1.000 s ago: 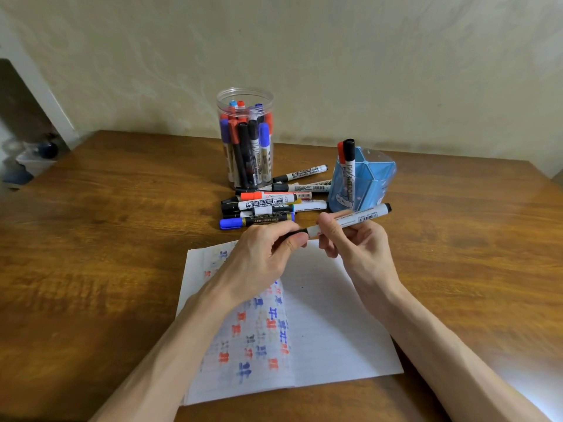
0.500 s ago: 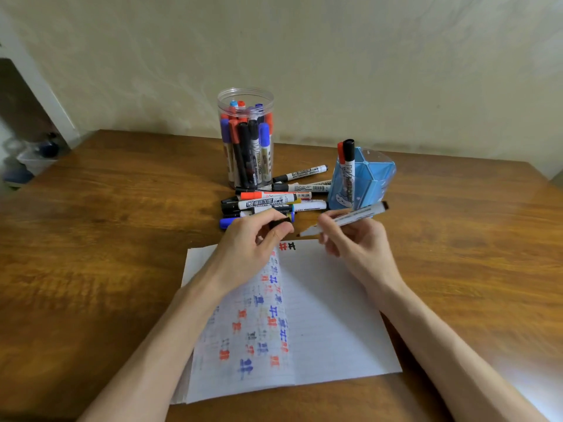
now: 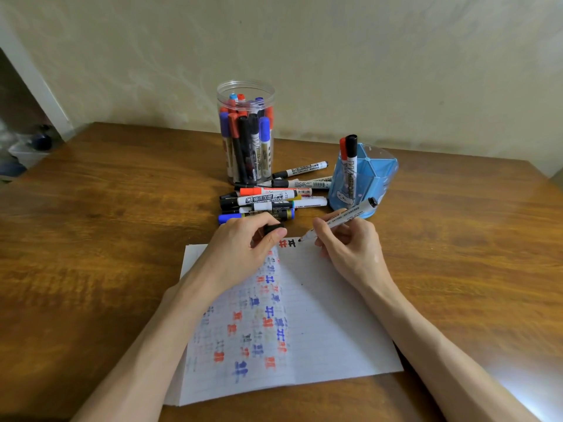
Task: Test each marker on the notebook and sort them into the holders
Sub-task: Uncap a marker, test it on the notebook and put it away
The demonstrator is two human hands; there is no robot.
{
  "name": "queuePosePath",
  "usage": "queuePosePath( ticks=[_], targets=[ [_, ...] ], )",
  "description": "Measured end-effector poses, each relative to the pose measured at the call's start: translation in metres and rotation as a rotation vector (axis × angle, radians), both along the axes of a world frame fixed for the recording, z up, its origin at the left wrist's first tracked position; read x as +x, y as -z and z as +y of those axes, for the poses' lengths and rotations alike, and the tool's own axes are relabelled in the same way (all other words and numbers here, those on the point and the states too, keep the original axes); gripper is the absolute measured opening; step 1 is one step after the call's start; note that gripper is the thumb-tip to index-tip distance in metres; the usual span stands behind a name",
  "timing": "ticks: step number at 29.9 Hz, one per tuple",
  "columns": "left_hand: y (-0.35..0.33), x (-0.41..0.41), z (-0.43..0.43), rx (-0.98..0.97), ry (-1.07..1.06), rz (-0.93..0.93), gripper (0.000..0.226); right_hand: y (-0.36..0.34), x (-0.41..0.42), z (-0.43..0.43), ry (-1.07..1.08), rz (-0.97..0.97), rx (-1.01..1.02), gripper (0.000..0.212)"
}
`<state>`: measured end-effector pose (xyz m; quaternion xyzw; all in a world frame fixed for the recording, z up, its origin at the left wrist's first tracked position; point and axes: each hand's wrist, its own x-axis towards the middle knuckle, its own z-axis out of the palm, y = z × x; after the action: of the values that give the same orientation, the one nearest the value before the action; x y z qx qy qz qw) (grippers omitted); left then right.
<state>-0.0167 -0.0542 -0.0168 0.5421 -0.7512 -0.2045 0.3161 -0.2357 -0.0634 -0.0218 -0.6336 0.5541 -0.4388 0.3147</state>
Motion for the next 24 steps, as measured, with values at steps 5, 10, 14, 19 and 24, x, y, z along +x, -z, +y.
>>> queuePosePath(
  ticks=[5, 10, 14, 19, 24],
  targets=[
    [0.0018, -0.0001, -0.0006, 0.012, -0.008, -0.026, 0.021, -0.0015, 0.001, 0.0013, -0.025, 0.023, -0.035, 0.016],
    [0.0011, 0.0, 0.0001, 0.016, -0.012, -0.024, 0.023, 0.001, 0.0009, 0.0004, 0.035, 0.104, -0.078, 0.019],
    [0.0011, 0.0, 0.0003, 0.018, -0.008, -0.023, 0.024, -0.0007, -0.0003, 0.0001, 0.029, 0.017, -0.025, 0.02],
    [0.001, -0.0006, 0.0006, 0.013, -0.016, -0.031, 0.022, -0.0003, -0.0006, 0.0009, 0.01, 0.006, -0.023, 0.019],
    [0.0006, -0.001, 0.001, 0.011, -0.017, -0.031, 0.026, 0.0015, 0.0001, 0.0003, 0.017, 0.087, -0.079, 0.018]
  ],
)
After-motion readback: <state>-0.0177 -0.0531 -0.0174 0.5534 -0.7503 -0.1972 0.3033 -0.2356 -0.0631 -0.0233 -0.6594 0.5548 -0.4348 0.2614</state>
